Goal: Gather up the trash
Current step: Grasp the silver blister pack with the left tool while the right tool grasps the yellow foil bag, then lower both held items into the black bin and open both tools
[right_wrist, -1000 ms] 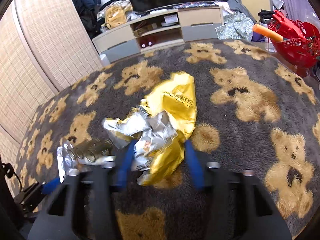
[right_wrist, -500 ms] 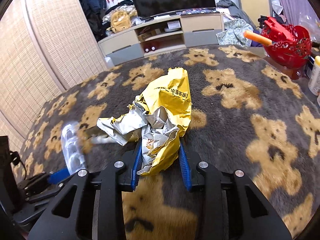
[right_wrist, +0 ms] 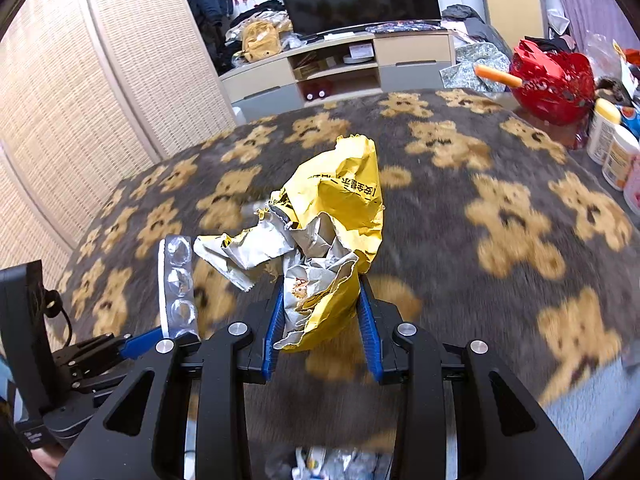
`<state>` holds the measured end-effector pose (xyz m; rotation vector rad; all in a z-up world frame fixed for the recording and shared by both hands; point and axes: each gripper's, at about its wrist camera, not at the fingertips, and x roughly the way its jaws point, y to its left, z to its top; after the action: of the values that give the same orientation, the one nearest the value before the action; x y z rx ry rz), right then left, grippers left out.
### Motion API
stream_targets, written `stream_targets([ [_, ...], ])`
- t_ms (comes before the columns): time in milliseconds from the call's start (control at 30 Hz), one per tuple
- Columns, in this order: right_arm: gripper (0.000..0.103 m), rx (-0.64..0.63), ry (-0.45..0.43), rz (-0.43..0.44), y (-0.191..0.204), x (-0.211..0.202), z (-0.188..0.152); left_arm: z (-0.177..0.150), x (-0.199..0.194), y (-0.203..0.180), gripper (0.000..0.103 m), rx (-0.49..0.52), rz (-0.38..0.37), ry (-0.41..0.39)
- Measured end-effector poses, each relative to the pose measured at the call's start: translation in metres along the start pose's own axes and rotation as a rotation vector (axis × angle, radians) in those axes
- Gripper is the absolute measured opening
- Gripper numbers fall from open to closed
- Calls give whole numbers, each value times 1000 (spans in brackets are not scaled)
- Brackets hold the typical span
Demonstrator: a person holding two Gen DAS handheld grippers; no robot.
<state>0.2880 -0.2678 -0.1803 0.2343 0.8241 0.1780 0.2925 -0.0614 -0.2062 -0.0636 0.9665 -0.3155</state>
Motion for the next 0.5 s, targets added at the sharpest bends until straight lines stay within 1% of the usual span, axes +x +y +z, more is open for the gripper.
stream_targets([
  [133,35,13,19,2,2,-20,-26,-29,-24,-6,29,3,-13,-1],
  [333,35,5,32,15,10,-51,-63,-63,-53,-18,29,22,-23,-6],
  [500,35,0,43,9,10,-69,-90,-90,-68,-27,30,33,-35,4],
])
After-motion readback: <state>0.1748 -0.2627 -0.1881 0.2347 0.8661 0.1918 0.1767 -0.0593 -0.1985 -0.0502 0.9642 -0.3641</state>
